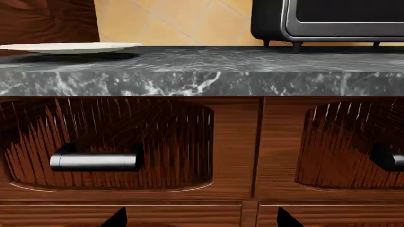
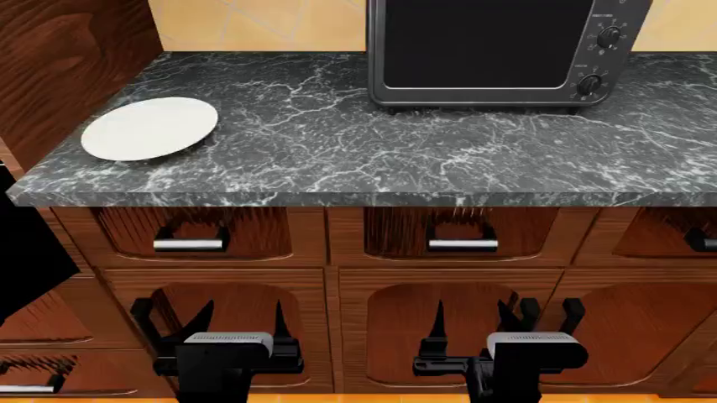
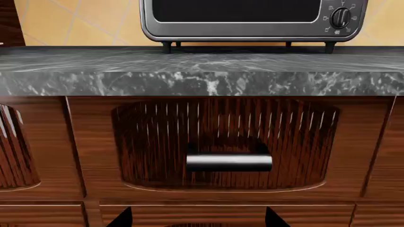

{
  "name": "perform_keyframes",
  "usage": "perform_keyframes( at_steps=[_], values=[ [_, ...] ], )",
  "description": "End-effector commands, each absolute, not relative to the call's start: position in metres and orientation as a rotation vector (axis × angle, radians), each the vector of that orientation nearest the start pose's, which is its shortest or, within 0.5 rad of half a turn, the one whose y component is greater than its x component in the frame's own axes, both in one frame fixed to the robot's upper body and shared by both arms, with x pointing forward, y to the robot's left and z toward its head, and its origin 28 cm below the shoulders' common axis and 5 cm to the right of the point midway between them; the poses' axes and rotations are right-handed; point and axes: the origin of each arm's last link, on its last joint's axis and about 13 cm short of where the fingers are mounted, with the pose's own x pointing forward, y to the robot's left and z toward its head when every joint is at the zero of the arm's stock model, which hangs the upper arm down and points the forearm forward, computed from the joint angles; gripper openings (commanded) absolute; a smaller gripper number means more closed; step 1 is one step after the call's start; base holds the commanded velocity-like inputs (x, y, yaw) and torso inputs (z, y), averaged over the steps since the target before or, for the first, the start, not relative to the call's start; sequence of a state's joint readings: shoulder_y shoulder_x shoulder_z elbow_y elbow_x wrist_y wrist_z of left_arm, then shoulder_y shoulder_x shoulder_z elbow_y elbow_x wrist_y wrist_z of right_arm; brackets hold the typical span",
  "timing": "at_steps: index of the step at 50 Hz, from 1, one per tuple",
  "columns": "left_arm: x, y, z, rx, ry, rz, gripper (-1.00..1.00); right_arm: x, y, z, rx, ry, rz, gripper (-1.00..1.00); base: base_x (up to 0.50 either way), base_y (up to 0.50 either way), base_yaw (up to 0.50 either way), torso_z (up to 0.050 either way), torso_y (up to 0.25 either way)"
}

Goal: Pick the corn from the oven and place it on the plate on the counter.

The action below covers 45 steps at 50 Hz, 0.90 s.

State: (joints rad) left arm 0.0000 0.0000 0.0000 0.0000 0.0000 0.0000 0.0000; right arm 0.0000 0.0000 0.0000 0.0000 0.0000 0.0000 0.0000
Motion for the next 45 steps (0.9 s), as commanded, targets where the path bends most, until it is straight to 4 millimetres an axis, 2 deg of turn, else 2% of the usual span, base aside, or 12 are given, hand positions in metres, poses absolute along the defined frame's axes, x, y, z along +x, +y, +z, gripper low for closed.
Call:
perform_keyframes(
  at_steps=[1, 13, 15, 22, 24, 25, 27, 29, 32, 34, 37, 45],
  values=[
    [0.21, 0.205, 0.013, 0.008, -0.001, 0.001, 1.0, 0.21, -0.096, 0.014, 0.007, 0.004, -0.002, 1.0, 0.0, 0.0, 0.0, 0.0, 0.0],
    [0.211, 0.206, 0.021, -0.018, 0.028, -0.003, 1.0, 0.212, -0.1, 0.02, 0.085, 0.054, -0.091, 1.0, 0.0, 0.0, 0.0, 0.0, 0.0],
    [0.215, 0.208, 0.029, -0.032, 0.024, 0.013, 1.0, 0.216, -0.1, 0.04, 0.101, 0.053, -0.09, 1.0, 0.0, 0.0, 0.0, 0.0, 0.0],
    [0.216, 0.217, 0.19, -0.088, -0.235, 0.011, 1.0, 0.224, -0.093, 0.176, -0.036, -0.107, 0.005, 1.0, 0.0, 0.0, 0.0, 0.0, 0.0],
    [0.211, 0.218, 0.224, -0.117, -0.276, 0.017, 1.0, 0.223, -0.088, 0.205, -0.081, -0.141, 0.03, 1.0, 0.0, 0.0, 0.0, 0.0, 0.0],
    [0.21, 0.218, 0.225, -0.117, -0.276, 0.017, 1.0, 0.222, -0.088, 0.206, -0.081, -0.141, 0.029, 1.0, 0.0, 0.0, 0.0, 0.0, 0.0],
    [0.199, 0.217, 0.273, -0.135, -0.393, 0.007, 1.0, 0.213, -0.081, 0.255, -0.091, -0.25, 0.079, 1.0, 0.0, 0.0, 0.0, 0.0, 0.0],
    [0.207, 0.233, 0.313, -0.149, -0.433, 0.1, 1.0, 0.225, -0.096, 0.284, -0.091, -0.272, -0.058, 1.0, 0.0, 0.0, 0.0, 0.0, 0.0],
    [0.188, 0.221, 0.353, -0.095, -0.566, 0.075, 1.0, 0.223, -0.091, 0.327, -0.088, -0.358, -0.135, 1.0, 0.0, 0.0, 0.0, 0.0, 0.0],
    [0.168, 0.214, 0.359, -0.09, -0.577, 0.066, 1.0, 0.21, -0.081, 0.336, -0.084, -0.391, -0.135, 1.0, 0.0, 0.0, 0.0, 0.0, 0.0],
    [0.148, 0.213, 0.368, -0.037, -0.589, -0.042, 1.0, 0.185, -0.074, 0.351, -0.117, -0.427, 0.115, 1.0, 0.0, 0.0, 0.0, 0.0, 0.0],
    [0.144, 0.212, 0.37, -0.064, -0.597, -0.061, 1.0, 0.181, -0.069, 0.371, -0.104, -0.495, 0.165, 1.0, 0.0, 0.0, 0.0, 0.0, 0.0]
  ],
)
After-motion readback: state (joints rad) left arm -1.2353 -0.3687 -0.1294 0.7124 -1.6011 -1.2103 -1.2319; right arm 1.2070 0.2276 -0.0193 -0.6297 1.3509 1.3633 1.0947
